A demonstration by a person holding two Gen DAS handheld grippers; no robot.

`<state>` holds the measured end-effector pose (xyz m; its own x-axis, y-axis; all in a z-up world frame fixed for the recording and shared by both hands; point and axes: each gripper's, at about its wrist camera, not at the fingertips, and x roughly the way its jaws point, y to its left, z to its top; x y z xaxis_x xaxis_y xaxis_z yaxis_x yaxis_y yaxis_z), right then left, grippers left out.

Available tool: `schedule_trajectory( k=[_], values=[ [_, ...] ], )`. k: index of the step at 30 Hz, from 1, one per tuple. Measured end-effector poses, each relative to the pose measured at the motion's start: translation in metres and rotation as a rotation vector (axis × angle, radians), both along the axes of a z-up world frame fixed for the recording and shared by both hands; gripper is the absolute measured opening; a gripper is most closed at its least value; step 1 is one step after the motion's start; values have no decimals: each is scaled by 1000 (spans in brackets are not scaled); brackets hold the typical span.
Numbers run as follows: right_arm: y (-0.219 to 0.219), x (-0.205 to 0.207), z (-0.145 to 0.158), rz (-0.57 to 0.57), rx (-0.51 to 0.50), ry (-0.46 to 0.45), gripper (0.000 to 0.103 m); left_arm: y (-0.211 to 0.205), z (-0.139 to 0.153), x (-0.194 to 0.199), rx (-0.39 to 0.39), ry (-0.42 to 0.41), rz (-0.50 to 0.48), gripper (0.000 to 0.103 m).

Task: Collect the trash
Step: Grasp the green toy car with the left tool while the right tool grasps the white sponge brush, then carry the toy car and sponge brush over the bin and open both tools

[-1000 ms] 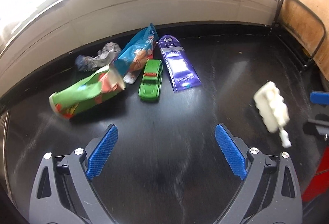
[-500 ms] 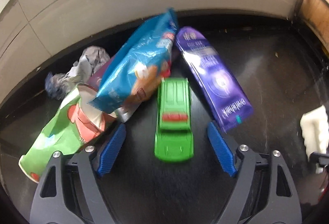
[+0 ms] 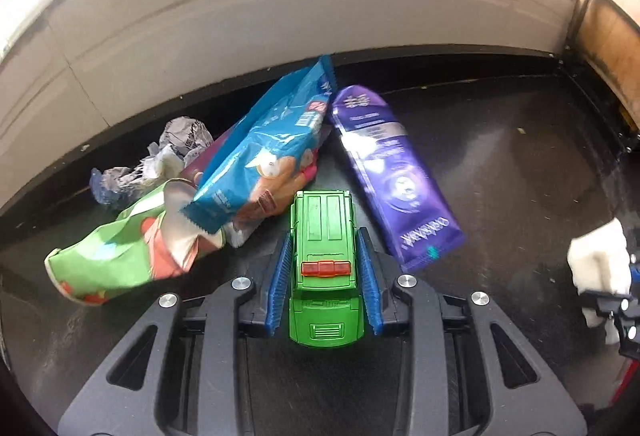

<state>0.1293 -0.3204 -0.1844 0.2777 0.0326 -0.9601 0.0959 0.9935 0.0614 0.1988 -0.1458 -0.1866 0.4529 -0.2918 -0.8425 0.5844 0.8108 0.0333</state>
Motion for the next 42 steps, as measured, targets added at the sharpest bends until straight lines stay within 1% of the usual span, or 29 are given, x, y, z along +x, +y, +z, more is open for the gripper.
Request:
schedule_trajectory(
  k=[5,8,11,18,22,28,30,33,36,39,41,42],
  values=[
    [7,-15,28,21,-6,-67,24,9,16,-38,5,-20,11,32],
    [11,-27,38,42,-8,-96,24,19,25,-65,6,-17,26,32],
    [18,-42,39,70,-7,-107,24,28,31,-98,12,-8,39,32],
    [31,-72,44,115,2,-121,24,35,29,-156,17,9,51,32],
    [35,-82,49,129,4,-137,24,39,34,-170,16,-3,57,32],
    [54,-81,62,182,15,-167,24,53,48,-179,-5,-31,124,32],
    [65,-76,67,215,21,-179,24,65,56,-184,-12,-44,160,32],
    [93,-66,78,295,33,-203,24,89,65,-190,-24,-61,227,32],
    [132,-56,86,390,60,-217,24,121,71,-199,-24,-81,315,32],
    [178,-49,92,507,88,-225,24,162,76,-210,-19,-93,427,32],
    [216,-47,94,596,113,-225,24,191,79,-222,-20,-97,506,32],
    [239,-48,95,652,130,-222,24,211,81,-230,-17,-99,562,32]
  ],
)
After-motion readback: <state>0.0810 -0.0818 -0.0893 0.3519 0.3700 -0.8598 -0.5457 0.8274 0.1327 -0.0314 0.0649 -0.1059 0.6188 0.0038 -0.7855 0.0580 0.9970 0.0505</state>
